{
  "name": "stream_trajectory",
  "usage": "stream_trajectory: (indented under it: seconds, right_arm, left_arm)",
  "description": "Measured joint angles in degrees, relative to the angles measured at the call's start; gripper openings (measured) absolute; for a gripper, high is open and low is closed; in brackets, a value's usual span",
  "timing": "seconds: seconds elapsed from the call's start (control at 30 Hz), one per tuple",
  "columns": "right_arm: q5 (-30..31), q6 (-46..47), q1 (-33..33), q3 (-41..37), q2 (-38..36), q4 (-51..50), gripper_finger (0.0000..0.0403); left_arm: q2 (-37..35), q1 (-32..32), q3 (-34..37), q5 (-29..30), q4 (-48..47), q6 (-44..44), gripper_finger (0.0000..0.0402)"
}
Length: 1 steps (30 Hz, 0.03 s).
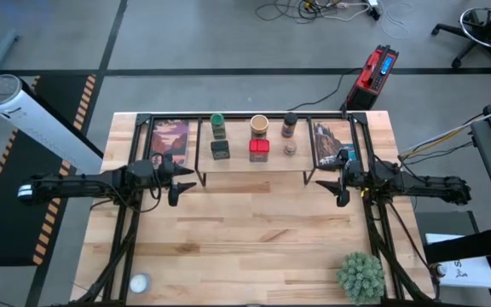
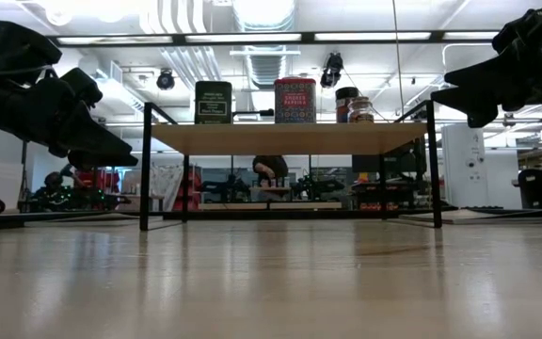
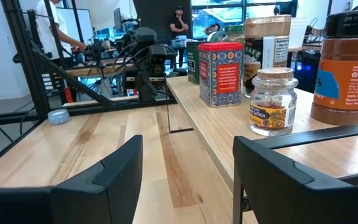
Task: Shelf spices
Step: Return to Home Position
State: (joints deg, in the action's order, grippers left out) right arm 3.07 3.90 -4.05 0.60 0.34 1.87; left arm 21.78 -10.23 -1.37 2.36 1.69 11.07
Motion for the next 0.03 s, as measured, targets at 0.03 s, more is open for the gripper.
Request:
stream_trajectory:
  seconds: [0.03]
  right_arm:
    - [0.0, 0.0, 0.0, 0.0, 0.0, 0.0, 0.0225]
  left_arm:
    - [0.0, 0.0, 0.0, 0.0, 0.0, 0.0, 0.0233]
